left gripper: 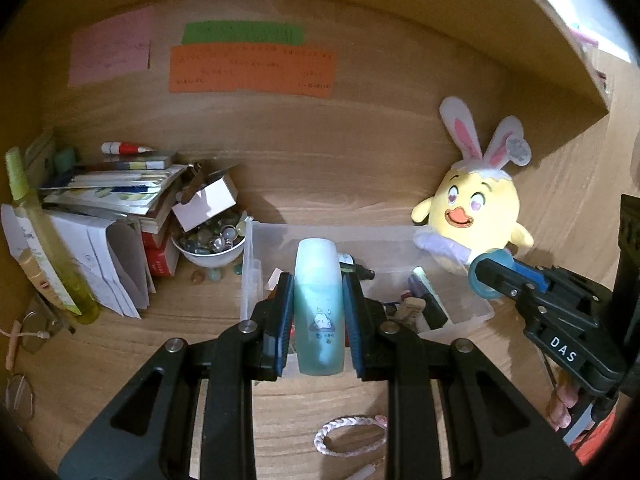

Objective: Organize objects
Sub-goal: 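Carry the lotion tube and tape roll into the clear bin and release both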

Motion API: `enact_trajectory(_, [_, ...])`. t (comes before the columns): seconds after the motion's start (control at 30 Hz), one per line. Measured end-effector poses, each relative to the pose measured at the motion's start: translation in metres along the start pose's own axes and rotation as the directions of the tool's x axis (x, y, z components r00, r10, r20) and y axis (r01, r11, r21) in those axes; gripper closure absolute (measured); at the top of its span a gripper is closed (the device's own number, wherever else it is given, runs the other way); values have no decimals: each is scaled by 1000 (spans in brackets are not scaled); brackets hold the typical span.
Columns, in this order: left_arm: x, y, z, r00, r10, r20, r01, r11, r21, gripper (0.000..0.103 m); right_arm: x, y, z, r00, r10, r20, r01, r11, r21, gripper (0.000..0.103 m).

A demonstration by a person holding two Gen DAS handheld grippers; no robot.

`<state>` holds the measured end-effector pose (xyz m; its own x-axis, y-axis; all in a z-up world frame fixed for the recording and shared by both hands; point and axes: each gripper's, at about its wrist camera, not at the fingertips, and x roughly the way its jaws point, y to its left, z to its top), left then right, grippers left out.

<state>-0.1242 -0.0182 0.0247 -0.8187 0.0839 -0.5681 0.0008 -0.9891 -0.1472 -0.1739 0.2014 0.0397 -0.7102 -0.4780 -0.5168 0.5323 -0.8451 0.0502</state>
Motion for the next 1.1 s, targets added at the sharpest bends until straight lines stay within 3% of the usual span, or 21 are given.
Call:
enact_trajectory(0.63, [83, 16, -10, 985, 11, -175, -14, 1000, -17, 79, 69, -14, -22, 986, -16, -163, 16, 1000, 0, 87])
enact_trajectory(1.1, [94, 16, -14, 978, -9, -208, 5, 1000, -16, 79, 79, -9, -26, 981, -31, -192, 30, 999, -10, 85])
